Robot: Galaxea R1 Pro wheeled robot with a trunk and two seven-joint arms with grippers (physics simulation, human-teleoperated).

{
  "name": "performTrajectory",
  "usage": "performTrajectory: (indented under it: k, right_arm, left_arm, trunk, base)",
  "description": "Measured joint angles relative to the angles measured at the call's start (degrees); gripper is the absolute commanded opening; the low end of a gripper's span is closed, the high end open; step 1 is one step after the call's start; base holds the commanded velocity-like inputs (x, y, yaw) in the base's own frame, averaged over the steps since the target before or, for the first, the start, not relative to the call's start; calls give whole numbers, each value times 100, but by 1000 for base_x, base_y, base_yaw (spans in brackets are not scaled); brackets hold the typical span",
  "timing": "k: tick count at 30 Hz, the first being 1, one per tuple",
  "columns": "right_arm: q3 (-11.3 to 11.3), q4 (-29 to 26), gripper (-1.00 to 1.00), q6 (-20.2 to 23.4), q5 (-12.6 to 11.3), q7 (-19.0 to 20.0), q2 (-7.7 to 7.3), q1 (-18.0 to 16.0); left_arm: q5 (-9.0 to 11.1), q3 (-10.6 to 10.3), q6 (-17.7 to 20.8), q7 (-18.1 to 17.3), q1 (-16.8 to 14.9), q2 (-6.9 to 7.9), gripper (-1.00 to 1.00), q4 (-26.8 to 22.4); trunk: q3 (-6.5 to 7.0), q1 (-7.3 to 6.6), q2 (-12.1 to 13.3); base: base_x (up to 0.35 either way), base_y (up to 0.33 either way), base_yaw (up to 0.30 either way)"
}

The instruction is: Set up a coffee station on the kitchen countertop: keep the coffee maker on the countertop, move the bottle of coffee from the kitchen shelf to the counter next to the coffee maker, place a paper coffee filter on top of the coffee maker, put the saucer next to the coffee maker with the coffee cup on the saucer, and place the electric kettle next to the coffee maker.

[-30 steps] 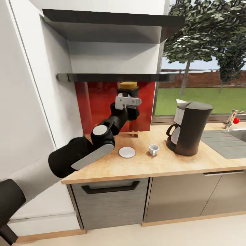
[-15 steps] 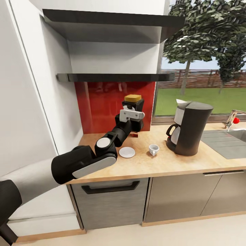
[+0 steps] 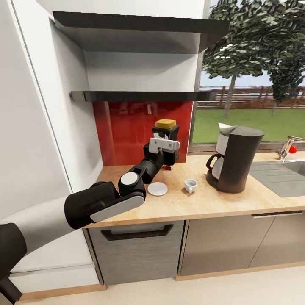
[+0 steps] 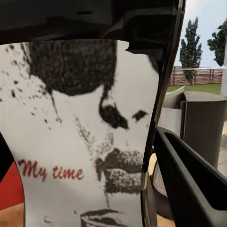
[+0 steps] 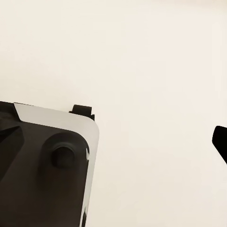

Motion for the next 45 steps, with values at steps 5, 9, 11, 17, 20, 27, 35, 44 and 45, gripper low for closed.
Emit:
performTrajectory:
  k: [5,9,11,17,20,27,35,44,45]
  right_arm:
    - [-1,0,100,0,0,0,0,0]
    - [-2,0,100,0,0,0,0,0]
    - [-2,0,100,0,0,0,0,0]
    - [-2,0,100,0,0,0,0,0]
    - [-2,0,100,0,0,0,0,0]
    - [-2,0,100,0,0,0,0,0]
    - [-2,0,100,0,0,0,0,0]
    - [-2,0,100,0,0,-12,0,0]
    - [-2,0,100,0,0,-14,0,0]
  left_arm:
    - [1,-2,0,0,0,0,-100,0]
    - [2,-7,-2,0,0,1,-100,0]
    - [2,-15,-2,0,0,0,-100,0]
    - [2,-20,-4,0,0,0,-100,0]
    - [5,-21,-7,0,0,0,-100,0]
    - [6,-21,-11,0,0,0,-100,0]
    - [6,-31,-31,0,0,0,-100,0]
    - [-2,-254,-423,5,0,0,-100,0]
    - [-3,-258,-430,7,0,0,-100,0]
  trunk:
    - [0,0,0]
    - [0,0,0]
    - [0,0,0]
    - [0,0,0]
    - [-35,43,-79]
    - [-161,197,-360]
    - [-305,373,-681]
    - [-467,571,-1042]
    - [-485,593,-1083]
  base:
    - [0,-37,0]
    - [0,-36,0]
    - [0,-10,0]
    - [0,-2,0]
    - [0,0,0]
    - [0,0,0]
    - [0,0,0]
    - [0,0,0]
    - [0,0,0]
